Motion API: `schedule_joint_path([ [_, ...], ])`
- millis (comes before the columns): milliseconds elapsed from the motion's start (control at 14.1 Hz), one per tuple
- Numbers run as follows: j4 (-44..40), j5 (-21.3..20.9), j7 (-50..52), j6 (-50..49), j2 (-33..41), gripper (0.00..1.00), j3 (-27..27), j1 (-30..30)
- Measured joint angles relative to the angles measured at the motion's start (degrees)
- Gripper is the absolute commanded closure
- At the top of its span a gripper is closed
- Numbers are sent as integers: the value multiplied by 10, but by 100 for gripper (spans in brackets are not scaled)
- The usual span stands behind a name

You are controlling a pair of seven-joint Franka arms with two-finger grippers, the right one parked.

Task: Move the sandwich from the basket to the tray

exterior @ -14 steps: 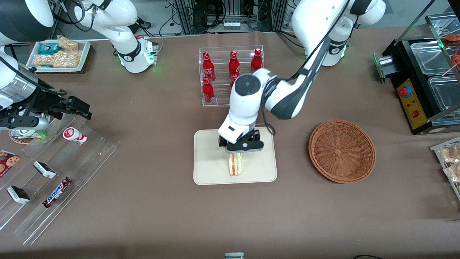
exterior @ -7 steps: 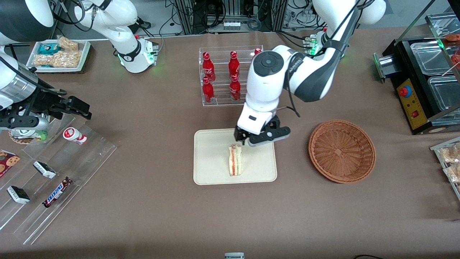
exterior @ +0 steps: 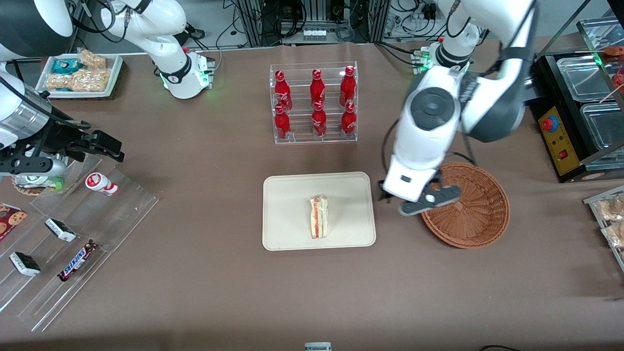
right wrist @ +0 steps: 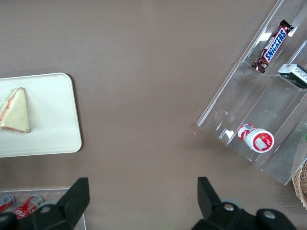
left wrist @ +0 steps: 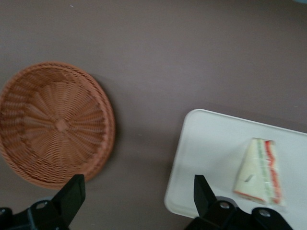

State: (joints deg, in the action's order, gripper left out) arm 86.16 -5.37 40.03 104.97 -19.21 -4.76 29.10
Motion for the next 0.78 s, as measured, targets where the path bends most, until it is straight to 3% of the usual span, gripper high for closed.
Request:
schedule_joint_path([
  [424, 86, 21, -190, -27, 95, 0, -2, -116],
  [778, 101, 42, -321, -83, 150, 0, 26, -208],
])
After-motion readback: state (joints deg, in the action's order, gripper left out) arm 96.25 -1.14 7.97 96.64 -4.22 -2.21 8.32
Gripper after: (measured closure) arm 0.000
